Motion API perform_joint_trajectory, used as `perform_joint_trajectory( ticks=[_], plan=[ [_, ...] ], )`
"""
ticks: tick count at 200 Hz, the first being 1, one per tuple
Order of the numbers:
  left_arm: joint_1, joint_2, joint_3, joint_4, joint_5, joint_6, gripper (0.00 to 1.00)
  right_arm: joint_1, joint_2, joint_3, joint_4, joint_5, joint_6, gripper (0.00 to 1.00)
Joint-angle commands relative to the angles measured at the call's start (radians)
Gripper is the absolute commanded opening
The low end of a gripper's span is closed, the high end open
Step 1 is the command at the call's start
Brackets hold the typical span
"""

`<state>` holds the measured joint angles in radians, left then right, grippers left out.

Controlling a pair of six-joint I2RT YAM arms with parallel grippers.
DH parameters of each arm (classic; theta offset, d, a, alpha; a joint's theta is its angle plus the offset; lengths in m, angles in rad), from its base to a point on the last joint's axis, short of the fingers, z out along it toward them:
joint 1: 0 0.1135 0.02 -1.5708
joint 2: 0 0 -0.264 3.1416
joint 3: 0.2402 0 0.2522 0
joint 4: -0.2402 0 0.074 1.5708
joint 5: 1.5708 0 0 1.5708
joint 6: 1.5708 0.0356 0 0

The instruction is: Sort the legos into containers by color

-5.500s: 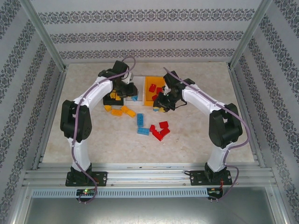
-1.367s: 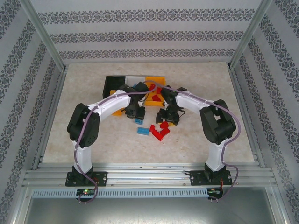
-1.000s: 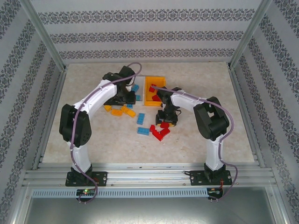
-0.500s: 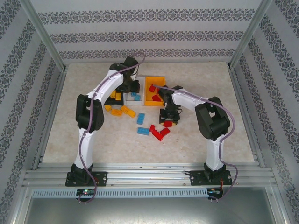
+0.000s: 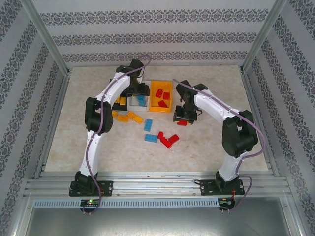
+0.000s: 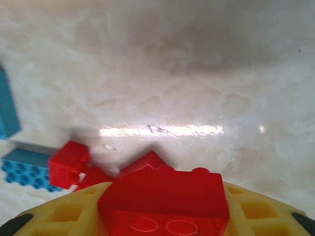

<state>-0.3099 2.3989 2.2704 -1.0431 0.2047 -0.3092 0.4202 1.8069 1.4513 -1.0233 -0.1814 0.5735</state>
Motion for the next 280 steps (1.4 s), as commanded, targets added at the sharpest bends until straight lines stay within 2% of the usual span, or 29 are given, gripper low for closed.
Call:
perform_joint_trajectory(
  ticks=[1, 47, 74, 100, 142, 166, 218, 280],
  plan=[
    [0.009, -0.103, -0.016, -0.031, 0.006, -0.008, 0.68, -0.016, 0.034, 0.129, 0.001, -0.051, 0.028, 0.46],
    [0.011, -0.331, -0.251, 0.032, -0.002, -0.012, 0.71, -0.022, 0.246, 0.451, -0.022, -0.114, 0.035, 0.46],
    [0.011, -0.504, -0.494, 0.088, -0.013, -0.017, 0.72, -0.026, 0.389, 0.66, -0.061, -0.133, 0.03, 0.46],
    [0.008, -0.67, -0.739, 0.153, 0.027, -0.028, 0.73, -0.031, 0.522, 0.855, -0.125, -0.141, 0.017, 0.47],
    [-0.017, -0.836, -1.02, 0.232, 0.061, -0.073, 0.73, -0.044, 0.641, 1.012, -0.159, -0.168, 0.031, 0.48],
    [-0.054, -0.845, -1.058, 0.25, 0.062, -0.088, 0.74, -0.044, 0.655, 1.02, -0.156, -0.178, 0.036, 0.53],
    [-0.085, -0.784, -1.004, 0.257, 0.081, -0.073, 0.76, -0.04, 0.62, 0.968, -0.145, -0.172, 0.026, 0.62],
    [-0.115, -0.731, -0.95, 0.264, 0.091, -0.059, 0.77, -0.042, 0.526, 0.865, -0.136, -0.146, -0.003, 0.64]
  ],
)
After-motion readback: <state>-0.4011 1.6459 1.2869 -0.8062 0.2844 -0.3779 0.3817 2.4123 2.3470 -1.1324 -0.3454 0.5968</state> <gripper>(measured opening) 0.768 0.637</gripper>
